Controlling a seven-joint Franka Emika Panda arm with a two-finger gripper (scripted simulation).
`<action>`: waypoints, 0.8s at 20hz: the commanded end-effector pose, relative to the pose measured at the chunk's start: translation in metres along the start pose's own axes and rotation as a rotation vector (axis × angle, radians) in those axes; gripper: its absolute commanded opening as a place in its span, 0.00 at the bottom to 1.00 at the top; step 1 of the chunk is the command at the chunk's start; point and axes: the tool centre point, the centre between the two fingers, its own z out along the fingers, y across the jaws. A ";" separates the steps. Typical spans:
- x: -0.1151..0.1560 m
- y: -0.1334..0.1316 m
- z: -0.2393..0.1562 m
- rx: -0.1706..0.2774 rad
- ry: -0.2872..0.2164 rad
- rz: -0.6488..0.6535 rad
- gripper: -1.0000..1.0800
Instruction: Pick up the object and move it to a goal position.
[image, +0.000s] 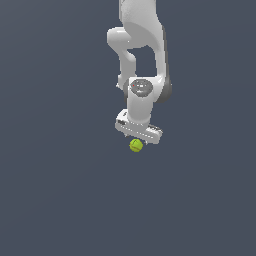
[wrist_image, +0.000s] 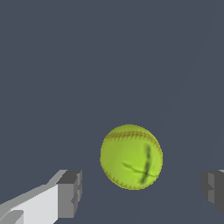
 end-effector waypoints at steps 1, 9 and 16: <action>-0.001 0.000 0.001 0.000 0.001 0.011 0.96; -0.001 0.000 0.013 0.000 0.001 0.008 0.96; -0.002 0.001 0.045 0.000 0.001 0.011 0.96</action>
